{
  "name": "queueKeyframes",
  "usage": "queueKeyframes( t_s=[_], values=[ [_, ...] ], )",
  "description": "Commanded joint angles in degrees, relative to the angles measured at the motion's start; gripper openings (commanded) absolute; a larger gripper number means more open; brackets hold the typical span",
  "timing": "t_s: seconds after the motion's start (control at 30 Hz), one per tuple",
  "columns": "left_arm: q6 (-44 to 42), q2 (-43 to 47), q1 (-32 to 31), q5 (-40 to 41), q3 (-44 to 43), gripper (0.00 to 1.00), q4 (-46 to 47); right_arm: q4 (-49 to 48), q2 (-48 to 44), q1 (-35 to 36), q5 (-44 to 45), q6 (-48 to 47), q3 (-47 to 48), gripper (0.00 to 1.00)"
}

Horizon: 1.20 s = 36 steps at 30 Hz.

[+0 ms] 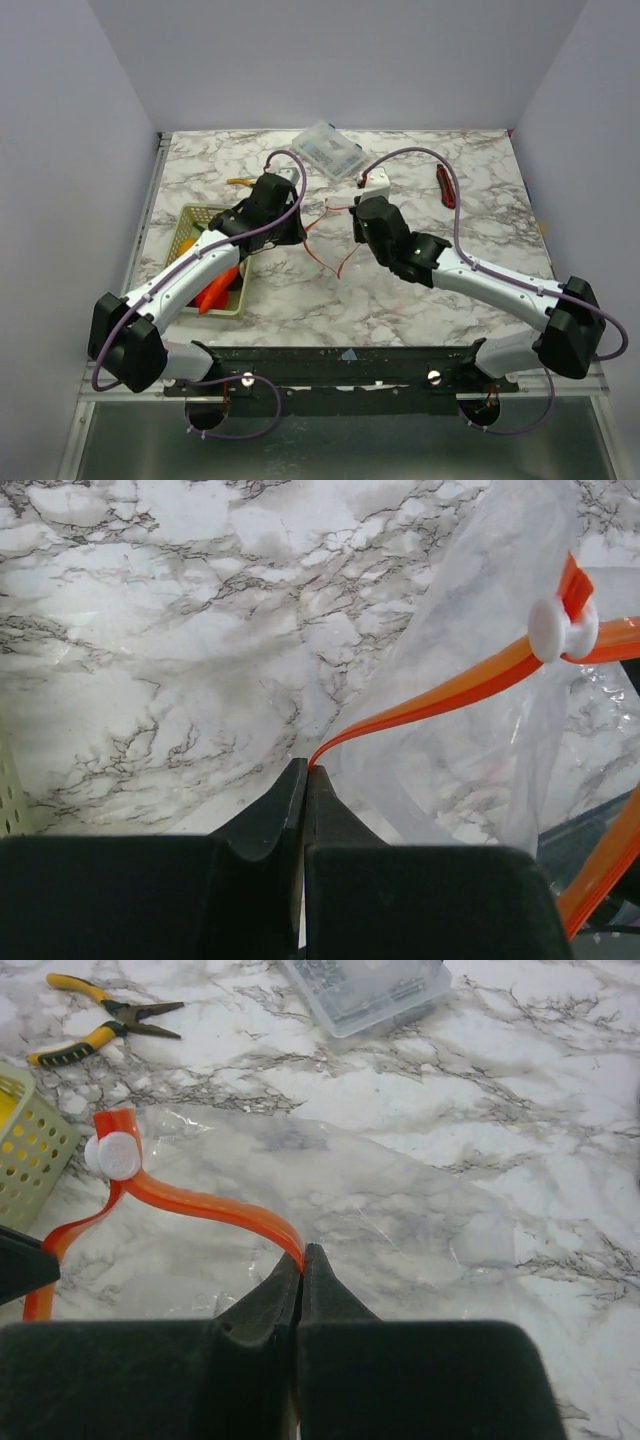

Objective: Place the food in the zip-top bag and seal the zipper
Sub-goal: Open the zipper of the food storage bag at the center of the board, then pick up the fake vegetable from the bin.

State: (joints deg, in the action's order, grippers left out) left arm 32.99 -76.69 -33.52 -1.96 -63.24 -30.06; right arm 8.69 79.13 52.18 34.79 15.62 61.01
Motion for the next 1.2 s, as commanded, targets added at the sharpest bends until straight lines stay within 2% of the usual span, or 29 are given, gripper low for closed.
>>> queueKeyframes(
  t_s=[0.0,0.17,0.3,0.37,0.57,0.73,0.83,1.07,1.17],
  values=[
    [-1.03,2.33,-0.30,2.01,-0.36,0.07,-1.60,-6.63,-1.40,-0.54,-2.25,-7.32,-3.54,0.00],
    [-2.31,4.48,-0.27,2.04,-1.03,0.53,-4.40,-10.71,-0.61,-0.59,-5.40,-8.97,-5.74,0.00],
    [-4.87,11.17,-0.27,6.23,1.06,0.80,-8.54,-13.54,-1.16,-0.59,-7.71,-9.78,-7.93,0.00],
    [-5.72,14.95,-0.22,8.58,2.32,0.96,-11.69,-14.82,-1.43,-0.59,-8.22,-9.78,-9.26,0.00],
    [-1.65,24.55,0.11,20.02,4.77,0.99,-24.65,-15.53,-2.55,-0.59,-9.33,-9.25,-11.23,0.00],
    [10.72,27.26,1.15,30.15,7.69,0.99,-33.32,-16.99,-5.12,-0.59,-11.76,-9.23,-12.99,0.00],
    [14.00,28.94,1.70,33.62,11.43,0.99,-32.47,-17.50,-5.67,-0.64,-12.67,-9.20,-13.72,0.00],
    [8.98,30.58,2.34,33.02,15.77,0.99,-24.91,-18.26,-6.47,-0.59,-14.84,-9.25,-14.77,0.00],
    [7.66,29.06,2.54,35.27,17.13,0.99,-23.68,-18.58,-7.21,-0.59,-15.41,-9.14,-15.13,0.00]
  ],
)
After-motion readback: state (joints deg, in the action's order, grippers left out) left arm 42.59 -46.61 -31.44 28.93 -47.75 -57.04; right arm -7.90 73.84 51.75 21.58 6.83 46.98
